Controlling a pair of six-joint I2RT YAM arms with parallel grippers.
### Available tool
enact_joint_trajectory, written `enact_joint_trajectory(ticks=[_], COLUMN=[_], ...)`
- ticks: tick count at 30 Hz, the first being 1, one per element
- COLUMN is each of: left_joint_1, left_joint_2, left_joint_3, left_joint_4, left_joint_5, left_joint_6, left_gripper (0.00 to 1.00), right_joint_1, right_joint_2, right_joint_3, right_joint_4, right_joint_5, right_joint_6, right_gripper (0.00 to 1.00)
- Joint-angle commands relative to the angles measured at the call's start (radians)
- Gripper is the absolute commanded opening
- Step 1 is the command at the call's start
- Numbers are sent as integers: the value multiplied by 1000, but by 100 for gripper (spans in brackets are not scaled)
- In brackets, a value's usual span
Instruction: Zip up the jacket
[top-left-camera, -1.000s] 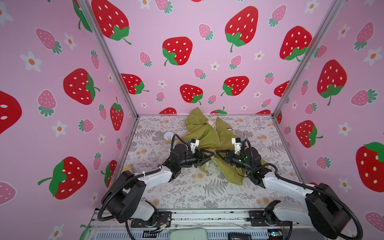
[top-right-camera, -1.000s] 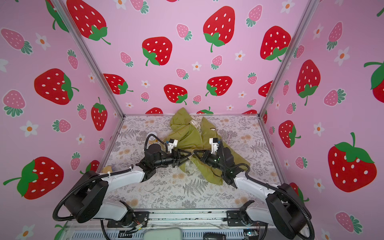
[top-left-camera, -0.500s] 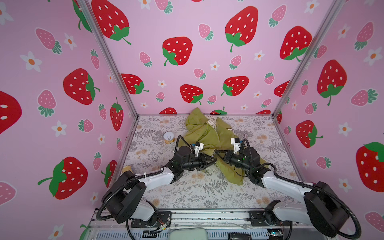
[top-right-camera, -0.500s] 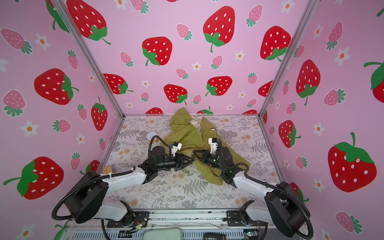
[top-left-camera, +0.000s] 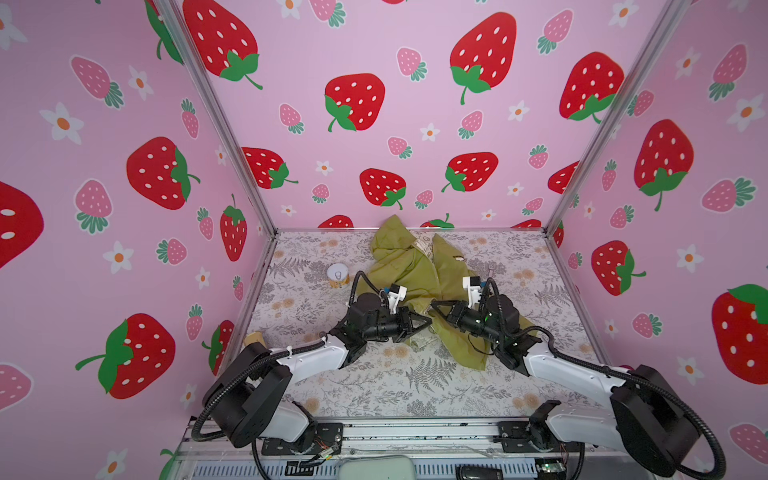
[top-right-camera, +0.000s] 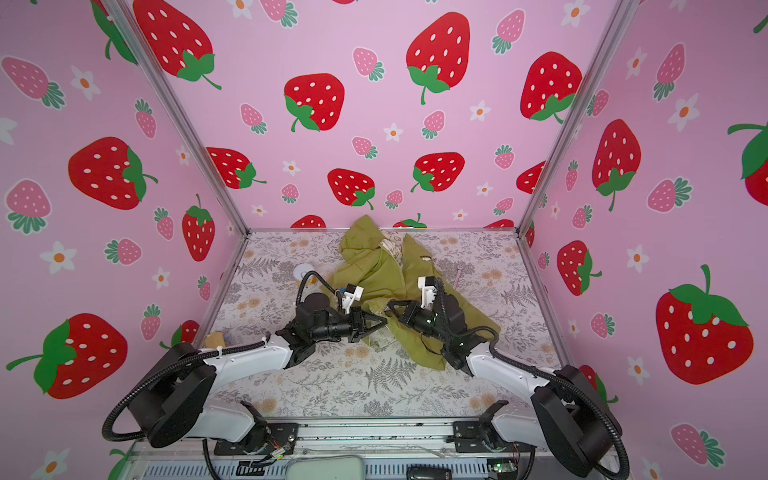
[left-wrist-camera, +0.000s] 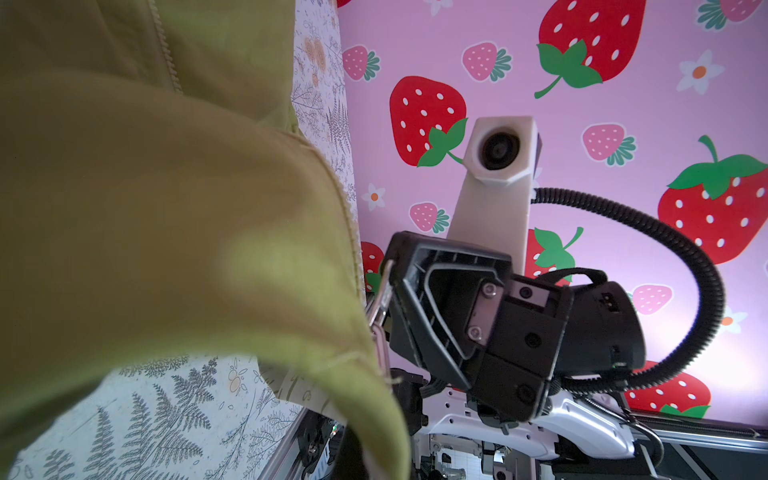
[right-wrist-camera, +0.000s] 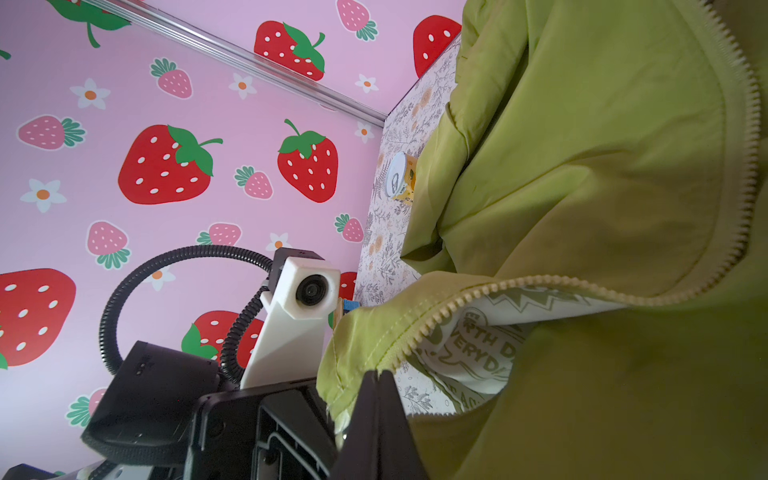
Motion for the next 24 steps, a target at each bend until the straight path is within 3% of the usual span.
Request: enact_joint_trajectory(ticks=[1, 17, 21, 24], left_joint_1=[-3, -4, -2, -1], left_joint_2=[-40, -71, -76, -77], left_joint_3=[-11, -28, -28, -26], left_joint_4=[-11, -32, -36, -26], left_joint_5=[-7, -13, -34, -55], left_joint_6=[13, 25, 19, 9], left_gripper=[0, 0, 39, 46], right_joint_1=[1, 3, 11, 24], right_joint_2=[-16, -12, -11, -9], right_joint_3=[15, 17, 24, 29], right_joint_4=[-6, -14, -9, -6], right_joint_5=[42, 50, 37, 38], right_joint_6=[-11, -14, -17, -17], right_gripper=[0, 0, 0, 0])
